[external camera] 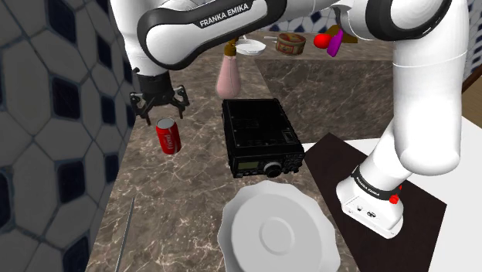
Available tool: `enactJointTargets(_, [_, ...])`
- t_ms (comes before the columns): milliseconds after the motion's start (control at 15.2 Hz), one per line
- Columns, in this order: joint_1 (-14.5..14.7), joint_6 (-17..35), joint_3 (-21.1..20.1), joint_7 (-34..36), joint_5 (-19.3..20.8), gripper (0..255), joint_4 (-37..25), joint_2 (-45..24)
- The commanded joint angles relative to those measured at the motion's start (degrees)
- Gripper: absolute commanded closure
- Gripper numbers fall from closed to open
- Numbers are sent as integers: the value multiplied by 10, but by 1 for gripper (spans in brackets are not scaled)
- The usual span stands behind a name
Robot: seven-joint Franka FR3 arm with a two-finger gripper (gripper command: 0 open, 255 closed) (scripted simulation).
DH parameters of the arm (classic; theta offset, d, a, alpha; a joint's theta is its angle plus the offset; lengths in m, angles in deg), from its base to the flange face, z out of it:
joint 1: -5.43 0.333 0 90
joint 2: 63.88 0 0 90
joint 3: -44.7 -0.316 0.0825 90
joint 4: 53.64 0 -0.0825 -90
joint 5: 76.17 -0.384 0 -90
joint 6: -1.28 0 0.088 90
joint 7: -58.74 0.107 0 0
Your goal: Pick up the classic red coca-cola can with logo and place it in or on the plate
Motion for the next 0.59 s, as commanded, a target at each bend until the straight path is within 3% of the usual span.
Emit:
enactJointTargets(0, [2, 10, 2, 3, 3, 0, 3, -7])
enactJointTargets(528, [3, 39, 5, 7, 10, 0, 21, -19])
